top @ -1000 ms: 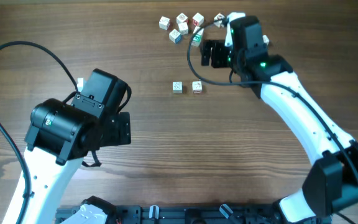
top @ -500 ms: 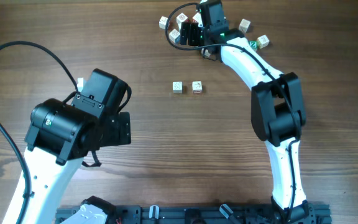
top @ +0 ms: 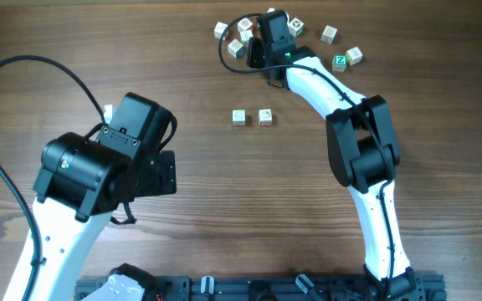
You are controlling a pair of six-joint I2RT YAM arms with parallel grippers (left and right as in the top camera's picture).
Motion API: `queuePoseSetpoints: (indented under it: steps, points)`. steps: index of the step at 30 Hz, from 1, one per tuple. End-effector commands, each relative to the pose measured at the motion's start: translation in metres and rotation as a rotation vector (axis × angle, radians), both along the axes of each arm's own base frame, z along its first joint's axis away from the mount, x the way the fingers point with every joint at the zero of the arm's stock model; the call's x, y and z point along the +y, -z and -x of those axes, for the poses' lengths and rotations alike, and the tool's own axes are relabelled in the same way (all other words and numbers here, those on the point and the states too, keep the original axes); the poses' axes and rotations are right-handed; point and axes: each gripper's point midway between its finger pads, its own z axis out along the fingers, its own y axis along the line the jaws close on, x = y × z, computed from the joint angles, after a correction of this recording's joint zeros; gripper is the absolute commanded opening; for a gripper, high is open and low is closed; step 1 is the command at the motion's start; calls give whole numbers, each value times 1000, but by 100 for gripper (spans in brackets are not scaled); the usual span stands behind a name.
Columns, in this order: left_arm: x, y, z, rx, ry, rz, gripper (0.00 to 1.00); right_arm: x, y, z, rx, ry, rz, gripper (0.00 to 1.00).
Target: Form a horizontal line
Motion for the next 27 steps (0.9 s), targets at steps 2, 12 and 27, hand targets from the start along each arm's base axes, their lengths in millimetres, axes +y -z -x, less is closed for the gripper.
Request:
queuePoseSetpoints:
  steps: [2,12,27]
  points:
    - [2,-2,0,-10,-7,-4,100,-3,15,-7,-2,34,9,60]
    - [2,-2,0,-10,-7,-4,100,-7,26,-7,10,89,-10,36]
    - [2,-2,0,-10,-7,-4,100,-76,-172,80,45,48,171,29]
